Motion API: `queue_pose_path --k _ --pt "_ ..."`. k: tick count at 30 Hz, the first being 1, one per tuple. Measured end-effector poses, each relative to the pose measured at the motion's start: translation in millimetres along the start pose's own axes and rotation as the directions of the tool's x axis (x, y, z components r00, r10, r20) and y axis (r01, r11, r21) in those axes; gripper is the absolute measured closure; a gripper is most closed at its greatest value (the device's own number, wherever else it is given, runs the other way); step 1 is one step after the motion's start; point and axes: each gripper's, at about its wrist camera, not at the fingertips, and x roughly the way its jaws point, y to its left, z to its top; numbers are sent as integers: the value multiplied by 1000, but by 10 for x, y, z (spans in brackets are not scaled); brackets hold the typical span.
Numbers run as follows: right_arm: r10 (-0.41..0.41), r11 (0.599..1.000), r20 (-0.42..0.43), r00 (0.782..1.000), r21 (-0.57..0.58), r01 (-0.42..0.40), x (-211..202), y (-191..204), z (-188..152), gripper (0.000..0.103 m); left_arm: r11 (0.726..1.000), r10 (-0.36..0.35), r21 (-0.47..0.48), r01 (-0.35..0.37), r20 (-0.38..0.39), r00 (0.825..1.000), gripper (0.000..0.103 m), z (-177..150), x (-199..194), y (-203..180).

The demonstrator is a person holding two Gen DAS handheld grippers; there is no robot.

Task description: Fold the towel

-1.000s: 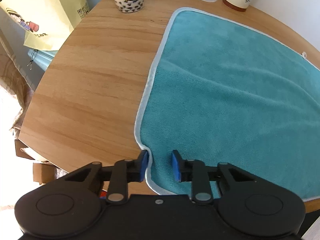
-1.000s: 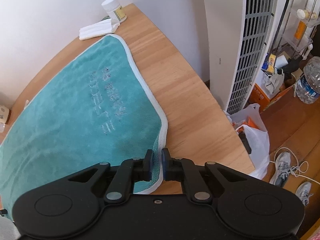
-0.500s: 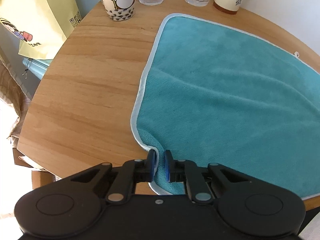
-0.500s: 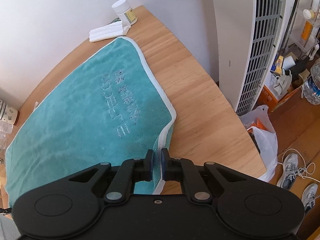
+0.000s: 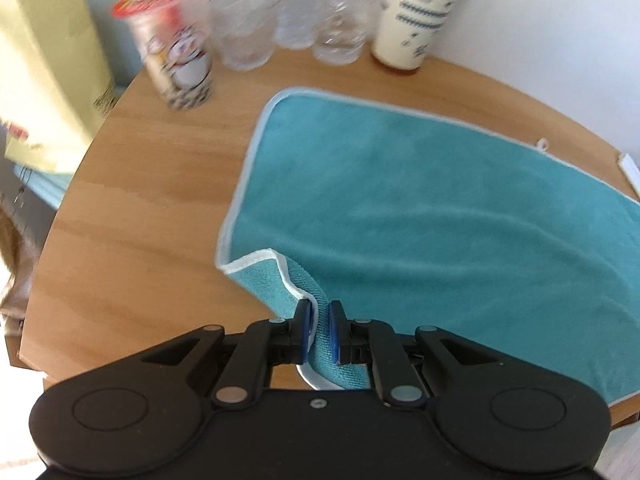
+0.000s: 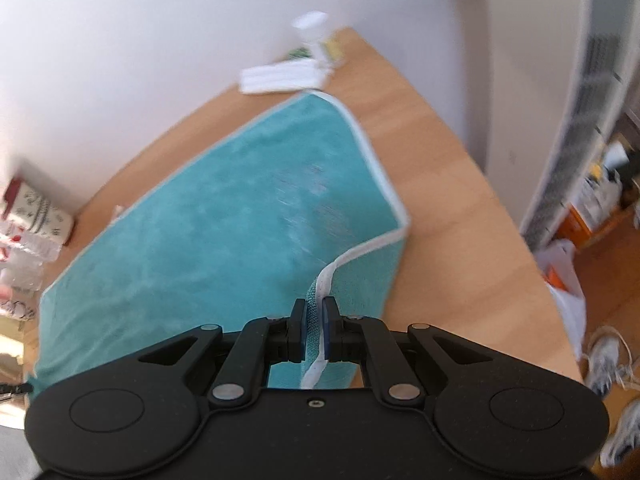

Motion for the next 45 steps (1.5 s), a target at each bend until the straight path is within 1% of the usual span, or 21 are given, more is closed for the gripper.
queue_pose_path --k 2,4,6,9,13,15,20,25,30,34,38,41,45 --pt "24 1000 6 1000 1 -24 67 103 65 95 1000 -26 -4 26 5 1000 95 55 22 -75" --pt "52 998 8 999 -43 -51 124 258 112 95 998 -60 -5 60 17 998 95 116 12 -155" --pt "74 995 10 997 -74 -73 151 389 141 95 997 -75 39 74 21 997 95 193 12 -316" --pt "131 987 10 991 -95 -130 233 594 230 95 991 -97 95 95 24 995 95 282 37 -527" --pt "186 975 4 983 -127 -184 370 853 334 95 984 -139 115 136 22 990 95 397 100 -737" --pt "205 968 -11 979 -143 -204 465 989 373 95 980 -140 146 135 22 990 95 460 146 -869" --pt "237 954 -61 970 -175 -244 735 1317 409 95 971 -177 167 173 14 984 95 634 311 -1150" --pt "259 940 -95 961 -205 -273 974 1625 409 95 966 -189 179 186 2 982 95 746 459 -1337" --pt "267 933 -124 956 -214 -289 1125 1862 417 95 956 -225 190 222 -5 974 95 860 555 -1553" --pt "262 936 -140 955 -203 -287 1244 1945 420 95 947 -250 204 248 -16 968 95 924 624 -1710" --pt "249 944 -144 958 -186 -274 1396 1993 434 95 944 -252 212 253 -31 967 95 946 725 -1841" --pt "247 949 -147 958 -163 -270 1507 2006 455 95 947 -250 199 253 -43 967 95 965 824 -1884" --pt "246 955 -134 960 -136 -263 1624 2031 519 95 955 -251 154 255 -49 967 95 1008 923 -1851"
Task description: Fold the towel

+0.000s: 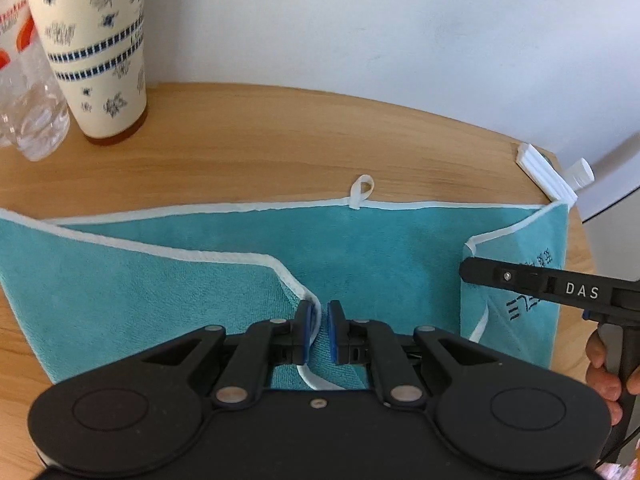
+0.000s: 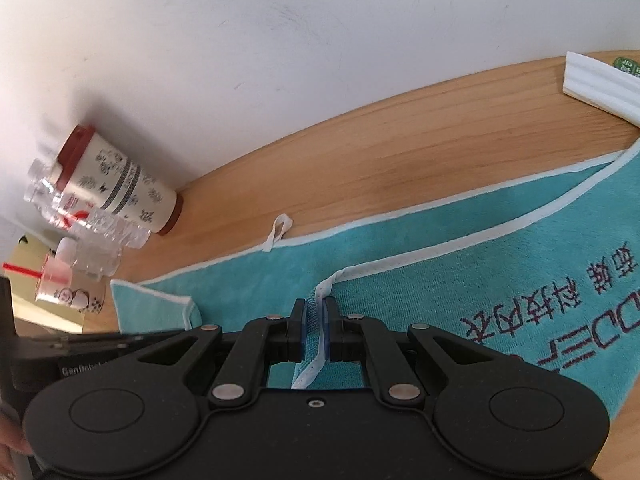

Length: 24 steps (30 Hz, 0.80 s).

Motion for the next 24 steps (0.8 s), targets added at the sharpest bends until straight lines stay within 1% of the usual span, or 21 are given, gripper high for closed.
queue_pose_path --k 2,3,6,8,9,10,11,12,17,20,22,24 --pt "-4 1000 11 1000 15 4 44 -14 49 95 1000 4 -16 -3 11 1000 95 19 14 39" --pt "-10 1000 14 1000 14 10 62 -15 70 93 999 2 -35 -1 14 1000 95 39 25 71" --pt "-30 1000 22 999 1 30 111 -9 132 89 998 10 -70 -8 23 1000 90 77 29 137" --pt "-39 999 20 999 -32 39 89 16 152 88 996 12 -84 -10 29 1000 79 95 7 176" --pt "-38 998 18 999 -50 39 58 28 161 88 997 7 -82 -5 30 1000 76 90 -27 197" --pt "-42 997 20 999 -70 43 -13 34 165 86 997 4 -79 -2 30 1000 68 88 -48 204" --pt "-44 996 23 999 -78 46 -96 24 159 79 998 5 -69 -3 30 1000 63 78 -74 203" --pt "-42 996 22 999 -76 43 -151 2 148 72 999 10 -53 -8 31 999 62 50 -119 198" --pt "-56 992 -18 998 -117 53 -193 -12 27 71 1000 -6 -16 6 18 1000 60 -32 -172 132" --pt "-41 992 -39 998 -123 35 -108 48 5 71 1000 23 14 -23 8 1000 60 -9 -72 24" --pt "-58 983 -48 997 -175 48 -1 175 18 68 999 42 34 -42 2 999 60 26 -5 -38" --pt "-58 976 -66 996 -212 43 101 294 35 65 995 85 57 -83 -29 996 60 60 91 -107"
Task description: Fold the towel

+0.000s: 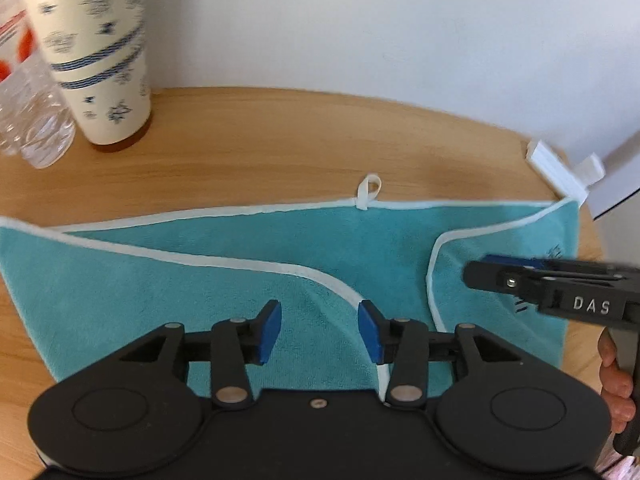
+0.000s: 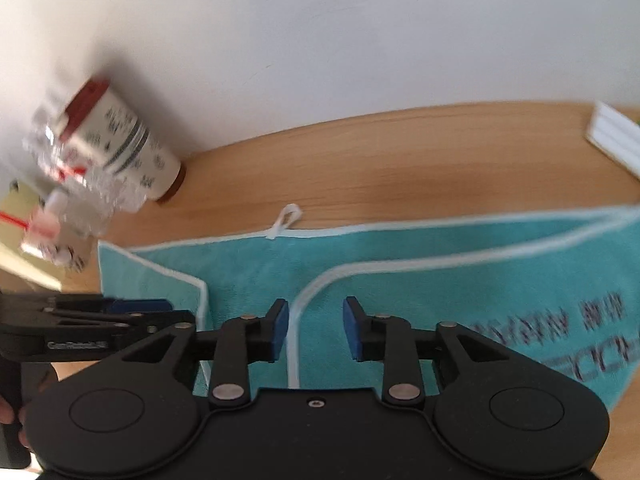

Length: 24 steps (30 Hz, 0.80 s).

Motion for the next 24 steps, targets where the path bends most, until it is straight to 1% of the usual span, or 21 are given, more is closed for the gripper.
queue_pose_path --k 2,4,5,8,10,11,12,13,14,15,16,17,18,20,24 --pt "5 1000 -16 1000 -5 -5 71 71 34 62 1000 16 13 -16 -18 1000 60 19 58 -39" --pt "-48 998 -15 999 -51 48 128 155 53 62 998 61 30 -60 -14 998 60 16 105 -61" --pt "-63 996 -15 998 -59 62 140 167 60 62 996 77 35 -76 -11 997 60 10 118 -61" --pt "-96 992 -35 995 -85 93 203 214 68 62 996 83 31 -82 -11 997 60 11 137 -61" --pt "-139 982 -59 989 -135 130 271 299 48 67 995 92 35 -92 -10 996 61 17 141 -74" --pt "-152 979 -63 986 -148 142 292 320 36 75 995 97 37 -96 -11 995 61 21 144 -80" --pt "-163 976 -65 985 -158 151 302 333 26 80 994 101 41 -100 -10 995 63 27 148 -98" --pt "-175 973 -63 983 -166 163 306 342 25 86 994 104 47 -103 -8 995 67 35 152 -123" --pt "-178 973 -63 982 -163 166 310 342 39 96 993 108 56 -107 -7 994 71 40 155 -148" --pt "-169 976 -66 983 -153 157 304 336 47 101 992 113 66 -112 -7 994 73 43 157 -172" --pt "-159 979 -61 985 -140 149 279 326 56 101 990 117 76 -116 -7 993 82 46 159 -197" --pt "-147 983 -50 988 -123 140 241 306 75 101 990 120 81 -119 -5 993 88 51 157 -214" --pt "-138 985 -38 990 -112 133 204 295 91 102 989 121 81 -121 -1 993 91 58 154 -227" --pt "-117 989 -16 993 -90 115 135 270 127 103 992 108 72 -108 8 994 102 72 136 -230" --pt "-99 993 2 995 -62 99 66 228 217 102 993 101 63 -103 32 994 103 118 85 -213"
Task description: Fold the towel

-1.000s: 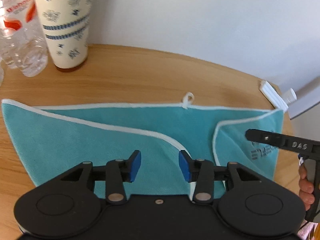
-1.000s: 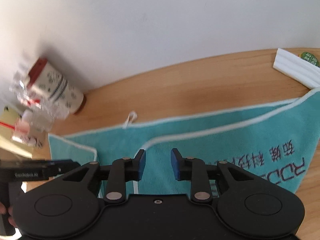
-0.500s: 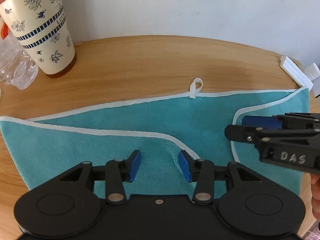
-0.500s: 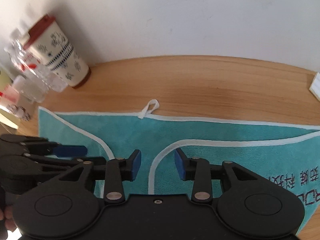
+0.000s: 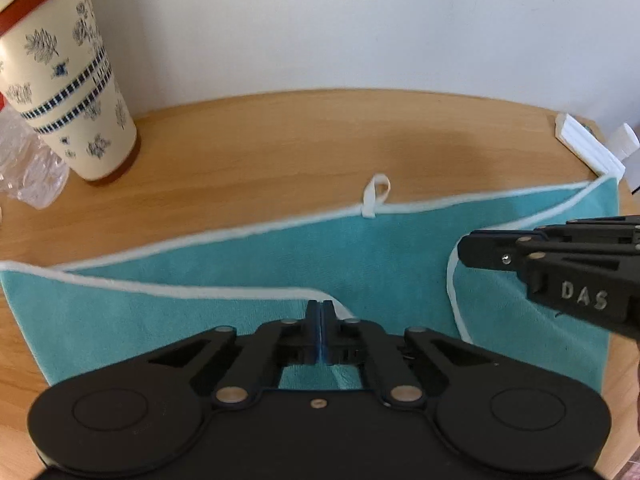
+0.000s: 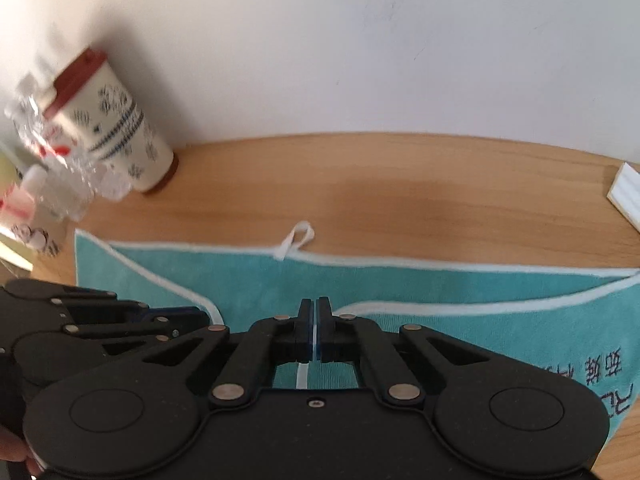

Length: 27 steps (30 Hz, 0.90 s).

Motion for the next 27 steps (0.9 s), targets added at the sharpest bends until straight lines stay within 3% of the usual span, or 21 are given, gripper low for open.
queue_pose_path --k 4,6,8,10,11,14,16,17,18,19,20,27 --pt "7 1000 -37 999 -7 -7 -10 2 26 95 999 -26 -22 26 -11 1000 102 46 -35 64" --pt "-13 999 -37 999 -30 12 -26 52 -28 79 998 -60 -30 59 -38 997 97 34 -51 96" --pt "-13 999 -57 998 -46 11 6 99 -114 70 995 -91 -41 89 -47 995 76 1 -86 116" --pt "-31 997 -66 997 -69 26 63 148 -173 70 997 -73 18 73 -16 997 56 -85 -150 45" --pt "-42 996 -68 997 -82 37 95 173 -198 70 997 -63 37 63 -8 998 56 -110 -154 15" --pt "-62 992 -77 995 -117 53 187 244 -238 72 997 -46 65 47 -21 999 58 -151 -109 -50" --pt "-84 987 -69 994 -141 74 191 270 -247 83 996 -36 75 38 -26 999 59 -171 -76 -91" --pt "-88 988 -72 994 -135 77 188 257 -242 94 996 -31 86 33 -20 999 63 -187 -67 -120" --pt "-91 988 -75 993 -130 81 186 244 -237 98 995 -21 100 23 -12 1000 67 -206 -53 -162" --pt "-89 990 -76 993 -120 80 175 218 -235 98 994 -10 107 11 -9 1000 81 -218 -27 -191" --pt "-82 992 -74 994 -106 74 156 182 -234 100 994 1 109 1 -13 1000 88 -232 14 -214" --pt "-41 998 -35 999 -38 40 -14 85 -209 101 993 -6 120 5 8 1000 98 -247 16 -232"
